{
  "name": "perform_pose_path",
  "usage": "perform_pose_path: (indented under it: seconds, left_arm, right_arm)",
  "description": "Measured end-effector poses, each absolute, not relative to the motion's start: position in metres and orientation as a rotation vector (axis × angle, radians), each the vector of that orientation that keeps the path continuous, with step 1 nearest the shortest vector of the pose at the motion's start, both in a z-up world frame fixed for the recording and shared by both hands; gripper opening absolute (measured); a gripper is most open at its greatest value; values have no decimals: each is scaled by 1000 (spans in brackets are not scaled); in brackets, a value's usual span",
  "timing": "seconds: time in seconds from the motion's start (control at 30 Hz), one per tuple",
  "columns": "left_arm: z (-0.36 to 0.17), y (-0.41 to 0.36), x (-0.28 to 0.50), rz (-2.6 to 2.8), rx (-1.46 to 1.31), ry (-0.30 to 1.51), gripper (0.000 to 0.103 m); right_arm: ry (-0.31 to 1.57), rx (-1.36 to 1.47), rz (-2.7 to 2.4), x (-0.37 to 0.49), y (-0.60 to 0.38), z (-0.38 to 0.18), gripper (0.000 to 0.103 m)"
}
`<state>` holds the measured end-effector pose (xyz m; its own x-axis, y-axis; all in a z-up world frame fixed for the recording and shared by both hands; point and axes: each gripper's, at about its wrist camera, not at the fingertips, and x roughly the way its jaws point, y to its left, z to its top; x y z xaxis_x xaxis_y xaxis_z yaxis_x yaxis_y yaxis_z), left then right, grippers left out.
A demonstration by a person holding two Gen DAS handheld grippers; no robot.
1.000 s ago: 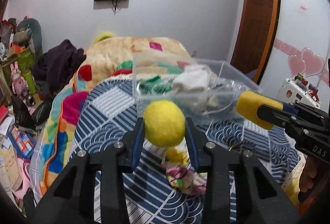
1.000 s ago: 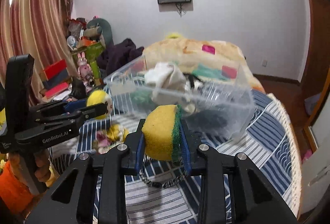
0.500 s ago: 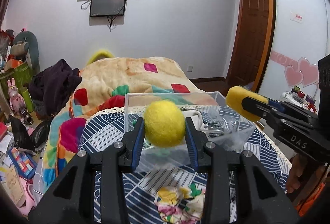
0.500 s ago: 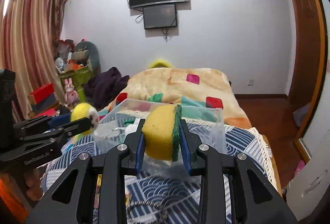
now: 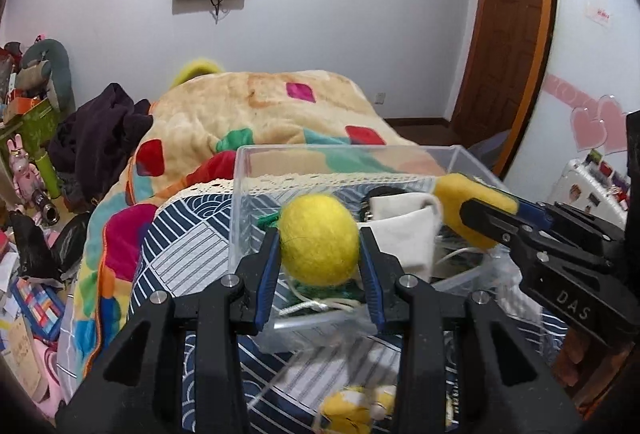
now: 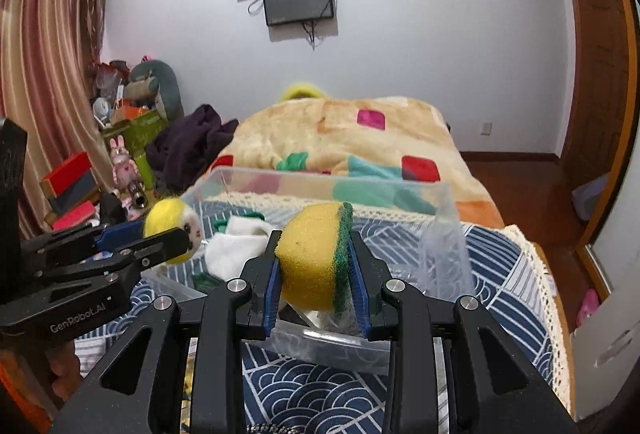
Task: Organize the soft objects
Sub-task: 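Drop the ball into the box with the left tool while the right tool drops the sponge in, then grasp the floral cloth with the left tool while the right tool grasps the braided cord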
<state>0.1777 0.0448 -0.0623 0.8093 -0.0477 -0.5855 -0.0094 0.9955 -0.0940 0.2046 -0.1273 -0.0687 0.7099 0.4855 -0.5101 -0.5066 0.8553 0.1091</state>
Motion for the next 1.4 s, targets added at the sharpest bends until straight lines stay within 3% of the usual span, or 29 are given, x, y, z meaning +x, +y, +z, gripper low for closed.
perform_pose_path:
  seconds: [0.27, 0.47, 0.53, 0.73, 0.83, 0.97, 1.03, 1.4]
  left_arm:
    - [-67, 42, 181, -26, -71, 656, 38]
    - [-61, 40, 174, -36, -73, 644, 45]
    - [-58, 41, 170, -38, -75, 632, 50]
    - [-43, 38, 151, -52, -72, 579, 61]
    - [-36, 37, 141, -53, -70, 548, 68]
    - [-30, 37, 126, -61, -79, 521, 78]
    - [-31, 38, 119, -71, -85, 523, 80]
    - [-76, 35, 92, -95, -99, 643, 82]
  right_arm:
    - [585, -71, 541, 206, -127, -76, 28]
    - [583, -93, 534, 202, -129, -73, 34]
    - [572, -95, 529, 198, -133, -70, 46]
    - [519, -77, 510, 189, -143, -56, 66]
    - [485, -64, 504, 182, -150, -49, 74]
    - [459, -55, 512, 171, -160, -41, 76]
    - [450, -43, 517, 166, -164, -40, 84]
    - [563, -74, 588, 148, -162, -80, 85]
